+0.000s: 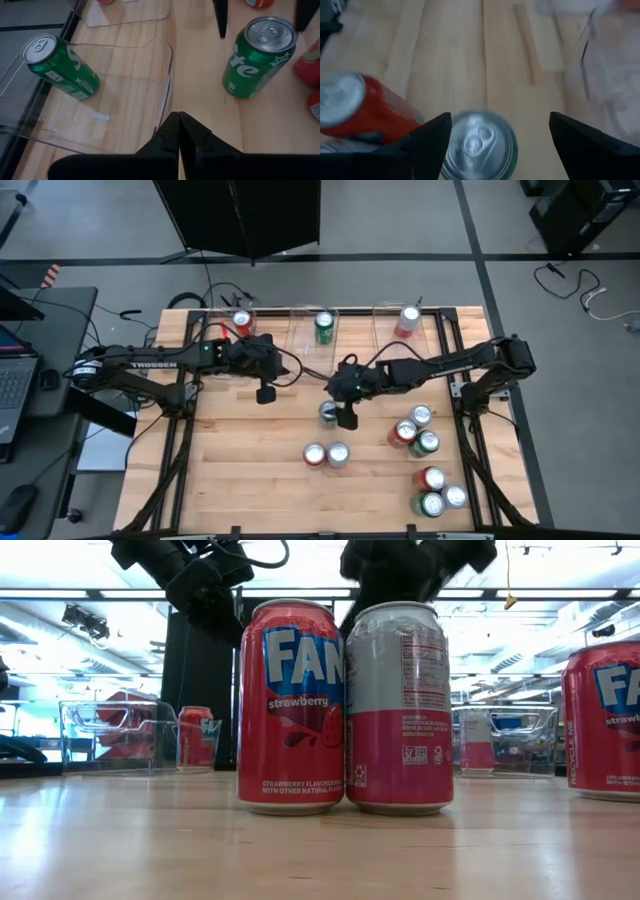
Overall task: Sort soda cans
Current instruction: Put the top left green soda can into the middle transparent bin
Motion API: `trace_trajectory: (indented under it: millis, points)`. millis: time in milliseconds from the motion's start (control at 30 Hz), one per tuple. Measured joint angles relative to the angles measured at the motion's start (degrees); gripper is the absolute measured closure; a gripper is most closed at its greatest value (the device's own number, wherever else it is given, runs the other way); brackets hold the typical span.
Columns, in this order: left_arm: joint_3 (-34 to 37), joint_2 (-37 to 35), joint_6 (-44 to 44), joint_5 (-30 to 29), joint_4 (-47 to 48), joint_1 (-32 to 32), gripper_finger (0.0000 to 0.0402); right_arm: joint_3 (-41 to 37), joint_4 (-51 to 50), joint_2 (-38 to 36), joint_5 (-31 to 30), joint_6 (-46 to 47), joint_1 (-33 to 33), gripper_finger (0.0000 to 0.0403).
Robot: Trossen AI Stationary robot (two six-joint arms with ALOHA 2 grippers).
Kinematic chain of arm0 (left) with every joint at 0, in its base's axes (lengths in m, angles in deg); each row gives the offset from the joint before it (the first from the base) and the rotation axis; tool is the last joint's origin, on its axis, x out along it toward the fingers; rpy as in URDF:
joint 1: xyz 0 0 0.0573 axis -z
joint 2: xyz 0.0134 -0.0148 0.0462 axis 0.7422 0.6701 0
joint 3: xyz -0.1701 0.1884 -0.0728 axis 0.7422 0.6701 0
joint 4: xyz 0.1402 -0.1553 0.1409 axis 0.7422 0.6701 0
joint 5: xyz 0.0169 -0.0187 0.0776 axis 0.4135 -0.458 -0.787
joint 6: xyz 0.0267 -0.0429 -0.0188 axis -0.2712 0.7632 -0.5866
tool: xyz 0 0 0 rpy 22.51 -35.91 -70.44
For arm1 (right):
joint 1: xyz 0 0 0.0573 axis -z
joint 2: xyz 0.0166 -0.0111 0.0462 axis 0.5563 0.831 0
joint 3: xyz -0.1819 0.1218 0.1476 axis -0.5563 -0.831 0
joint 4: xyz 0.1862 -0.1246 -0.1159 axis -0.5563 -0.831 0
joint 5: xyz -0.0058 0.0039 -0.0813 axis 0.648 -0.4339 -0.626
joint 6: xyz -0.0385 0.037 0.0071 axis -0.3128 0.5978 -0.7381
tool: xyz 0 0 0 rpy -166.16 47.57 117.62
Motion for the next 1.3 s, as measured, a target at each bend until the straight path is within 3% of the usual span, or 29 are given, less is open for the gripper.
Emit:
trace_trajectory:
  millis: [333,600,833,967,1200,1300]
  points:
    - [0.0,0.0,-0.2,-0.8,0.1,0.0,0.0397,-0.7,-2.8,0.1,0.2,1.6,-3.4,0.0060]
    - [0.0,0.0,0.8,-3.8,-0.1,-0.4,0.0396,-0.8,-1.6,4.6,-0.5,0.9,-3.4,0.0065]
    - [5.2,-2.3,2.1,-0.2,-8.3,-4.3,0.0396,0.5,-2.4,5.7,-4.1,0.1,-2.7,0.0117]
    - [9.7,-6.3,4.0,4.5,-13.6,-6.8,0.0396,4.9,-5.0,5.5,-4.6,-1.1,-1.1,0.0118]
    - [14.8,-16.3,4.7,4.9,-16.9,-8.1,0.0396,16.1,-9.3,5.3,-5.9,-6.0,3.2,0.0118]
    - [16.0,-20.2,5.4,4.1,-17.8,-8.2,0.0396,21.2,-9.0,5.4,-9.4,-6.4,6.7,0.0118]
